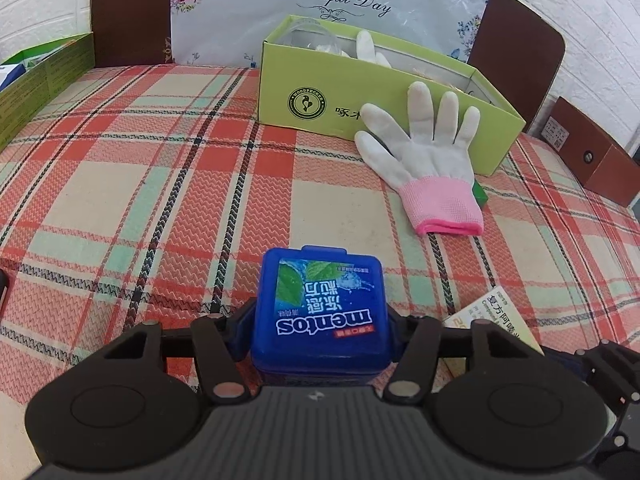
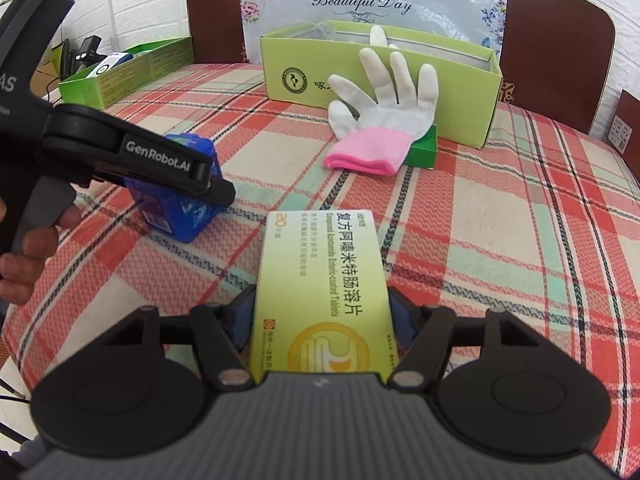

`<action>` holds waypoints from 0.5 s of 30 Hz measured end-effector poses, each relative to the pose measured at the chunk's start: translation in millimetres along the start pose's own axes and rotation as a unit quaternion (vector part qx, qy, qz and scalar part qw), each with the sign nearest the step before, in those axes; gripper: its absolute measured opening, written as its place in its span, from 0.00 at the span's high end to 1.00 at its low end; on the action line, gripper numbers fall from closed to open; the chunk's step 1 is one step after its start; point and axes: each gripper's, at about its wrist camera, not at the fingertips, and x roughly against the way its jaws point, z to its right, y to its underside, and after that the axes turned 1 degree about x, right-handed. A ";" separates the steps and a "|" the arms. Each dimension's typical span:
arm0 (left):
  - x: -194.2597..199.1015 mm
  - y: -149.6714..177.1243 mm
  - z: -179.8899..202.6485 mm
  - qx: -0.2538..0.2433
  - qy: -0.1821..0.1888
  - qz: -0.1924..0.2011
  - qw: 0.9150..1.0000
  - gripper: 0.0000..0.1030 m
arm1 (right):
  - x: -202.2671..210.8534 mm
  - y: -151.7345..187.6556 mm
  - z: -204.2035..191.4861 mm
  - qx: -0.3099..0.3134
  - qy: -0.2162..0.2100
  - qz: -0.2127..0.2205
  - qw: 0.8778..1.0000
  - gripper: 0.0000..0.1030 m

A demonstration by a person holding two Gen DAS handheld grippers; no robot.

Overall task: Organize objects
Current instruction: 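Grasp blue Mentos box with left tool while right tool grasps yellow medicine box, then carry Mentos box and medicine box into the green box and release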

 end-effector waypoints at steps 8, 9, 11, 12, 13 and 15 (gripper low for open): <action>21.1 -5.4 3.3 -0.016 0.027 0.014 0.999 0.43 | 11.0 -2.1 4.3 -0.019 -0.019 0.018 0.999 0.36; 25.8 -8.9 4.7 -0.020 0.031 0.021 0.999 0.43 | 14.6 -5.2 5.5 -0.022 -0.020 0.025 0.999 0.36; 34.4 -17.7 7.8 -0.027 0.038 0.036 0.998 0.43 | 22.5 -12.9 9.1 -0.029 -0.025 0.041 0.998 0.36; 39.0 -23.4 9.1 -0.029 0.043 0.044 0.998 0.43 | 26.2 -17.7 11.1 -0.030 -0.026 0.049 0.998 0.36; 42.3 -28.3 9.9 -0.031 0.046 0.051 0.997 0.43 | 29.5 -22.6 13.3 -0.031 -0.026 0.058 0.997 0.36; 49.6 -41.0 12.1 -0.034 0.053 0.066 0.996 0.43 | 35.8 -34.4 18.1 -0.031 -0.023 0.077 0.996 0.36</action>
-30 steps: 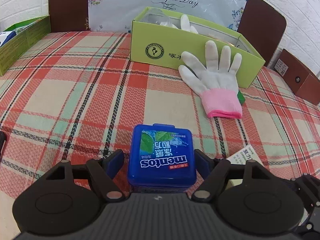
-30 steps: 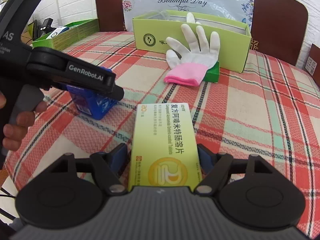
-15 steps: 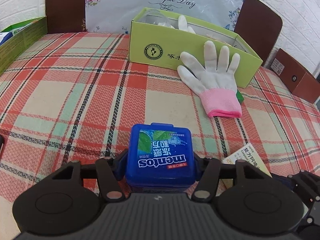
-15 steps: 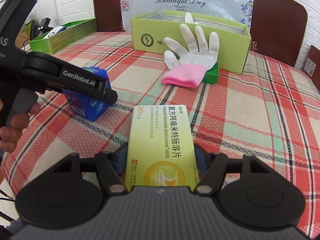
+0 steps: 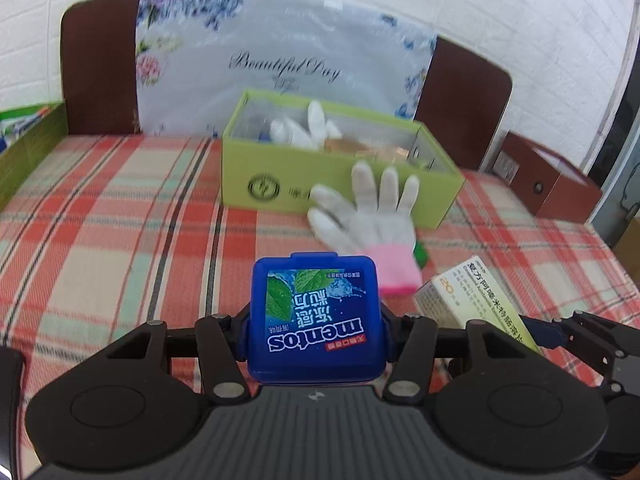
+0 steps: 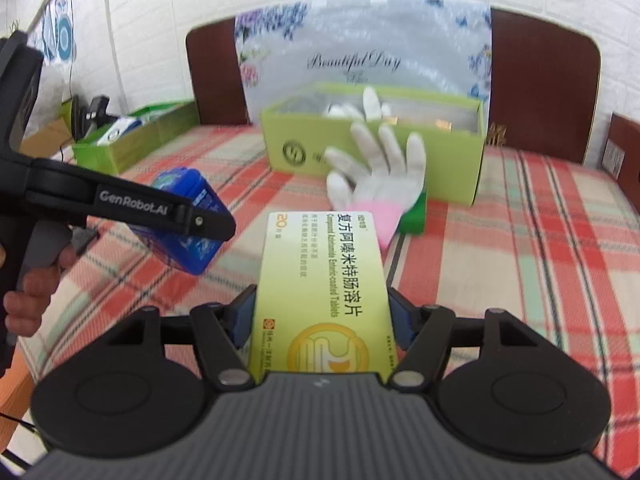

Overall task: Organize objects
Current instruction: 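Carry Mentos box and medicine box into the green box and release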

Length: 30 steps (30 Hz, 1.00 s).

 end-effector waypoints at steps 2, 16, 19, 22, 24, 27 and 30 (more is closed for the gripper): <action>3.6 -13.5 1.6 -0.004 0.002 0.014 1.000 0.43 | 3.1 -13.3 4.3 0.001 0.006 0.018 1.000 0.36; -20.4 -128.4 33.8 -0.034 0.006 0.089 0.995 0.43 | -13.5 -109.0 43.5 0.012 0.068 0.127 0.990 0.36; -38.8 -145.7 34.7 -0.032 0.007 0.093 0.995 0.43 | -27.5 -129.0 51.8 0.011 0.084 0.145 0.986 0.36; -61.8 -157.9 33.5 -0.028 0.005 0.093 0.995 0.43 | -46.6 -143.4 58.9 0.021 0.092 0.155 0.983 0.36; -78.7 -163.4 32.5 -0.027 0.002 0.088 0.996 0.43 | -62.5 -150.1 64.3 0.021 0.095 0.158 0.983 0.36; -102.1 -167.0 30.9 -0.035 -0.005 0.080 0.996 0.43 | -88.0 -156.1 73.4 0.022 0.104 0.152 0.983 0.36; -124.7 -167.3 25.7 -0.035 -0.014 0.080 0.996 0.43 | -110.3 -155.3 80.4 0.027 0.118 0.153 0.981 0.36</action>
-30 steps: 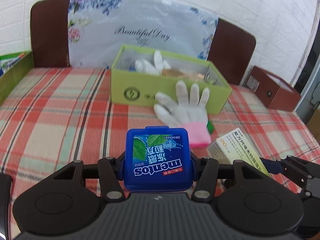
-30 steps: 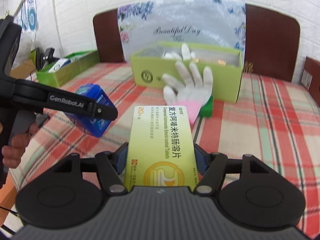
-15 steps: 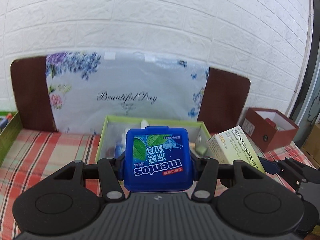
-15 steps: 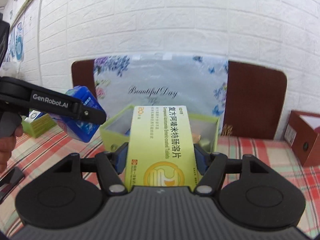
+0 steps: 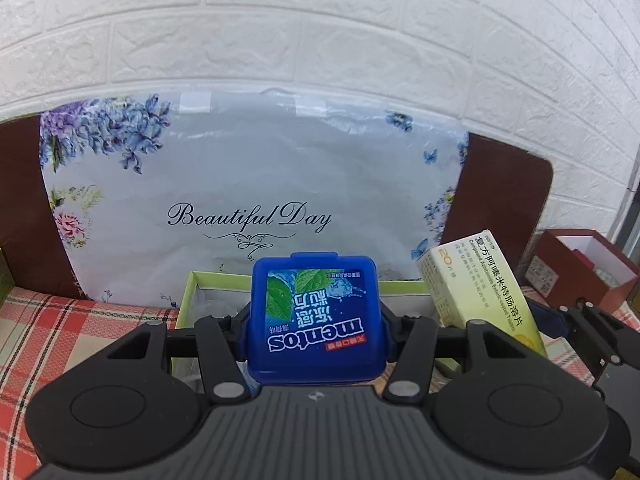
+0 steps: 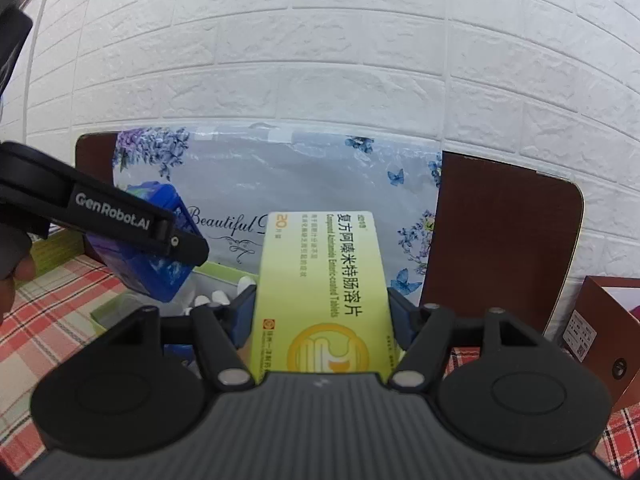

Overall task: Organize objects
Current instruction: 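Carry Mentos box and medicine box into the green box and release, then withdraw both tools from the green box toward the glove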

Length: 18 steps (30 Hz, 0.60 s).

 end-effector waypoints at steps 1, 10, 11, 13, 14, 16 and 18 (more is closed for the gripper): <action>-6.7 2.0 -0.7 -0.001 -0.008 0.006 1.000 0.43 | -7.5 2.7 0.3 0.001 0.004 -0.002 1.000 0.36; -5.3 19.7 -12.1 -0.028 -0.044 0.041 0.998 0.15 | -41.3 37.2 -6.2 0.027 0.021 -0.037 0.999 0.00; -1.2 20.2 -13.5 -0.020 -0.044 0.038 0.998 0.15 | -34.7 37.8 -6.3 0.026 0.022 -0.027 0.999 0.00; 10.2 23.1 -13.7 -0.008 -0.042 0.035 0.998 0.15 | -23.1 36.1 -5.7 0.023 0.023 -0.021 0.999 0.00; 16.9 24.8 -12.5 -0.006 -0.041 0.035 0.999 0.15 | -17.8 35.3 -5.4 0.020 0.026 -0.021 0.999 0.00; 32.6 30.2 -7.9 -0.011 -0.047 0.034 0.998 0.15 | -3.2 33.5 -4.3 0.014 0.032 -0.018 0.999 0.00; 47.8 37.3 -2.7 -0.019 -0.052 0.028 0.998 0.15 | 12.9 34.0 -2.9 0.006 0.031 -0.016 0.999 0.00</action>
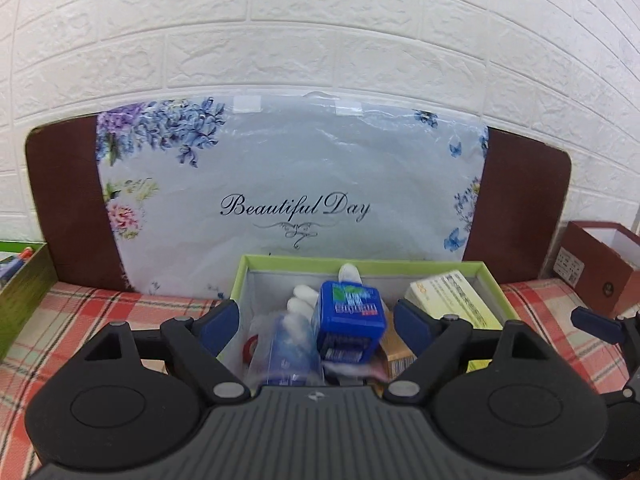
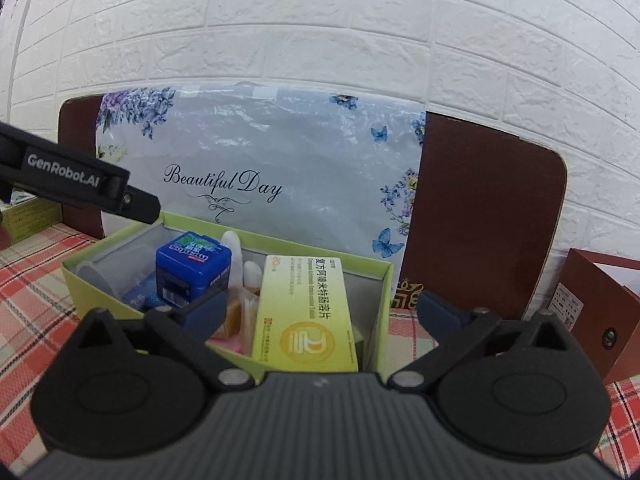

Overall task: Organize objects
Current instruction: 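Withdraw both tools from the green box toward the glove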

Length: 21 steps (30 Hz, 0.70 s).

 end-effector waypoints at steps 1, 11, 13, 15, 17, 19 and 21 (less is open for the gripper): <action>8.0 4.5 1.8 -0.003 0.001 -0.003 1.000 0.15 | 7.8 1.4 0.9 -0.005 -0.002 0.000 1.000 0.00; 52.4 76.2 18.9 0.039 0.057 -0.078 0.995 0.15 | 83.5 54.0 -3.0 -0.038 -0.016 -0.058 0.997 0.00; 51.8 91.3 25.0 0.049 0.067 -0.094 0.992 0.15 | 93.7 70.4 -2.7 -0.048 -0.018 -0.082 0.995 0.00; 47.4 100.6 32.9 0.053 0.073 -0.105 0.990 0.15 | 104.6 86.9 -2.4 -0.056 -0.009 -0.102 0.993 0.00; 38.0 106.0 41.9 0.051 0.079 -0.113 0.989 0.15 | 116.3 101.6 -0.6 -0.062 0.000 -0.114 0.992 0.00; 22.8 110.7 49.2 0.053 0.088 -0.123 0.987 0.15 | 126.6 113.0 4.1 -0.075 0.007 -0.126 0.989 0.00; 7.8 115.0 53.1 0.059 0.094 -0.136 0.985 0.15 | 136.6 121.9 10.4 -0.087 0.010 -0.135 0.987 0.00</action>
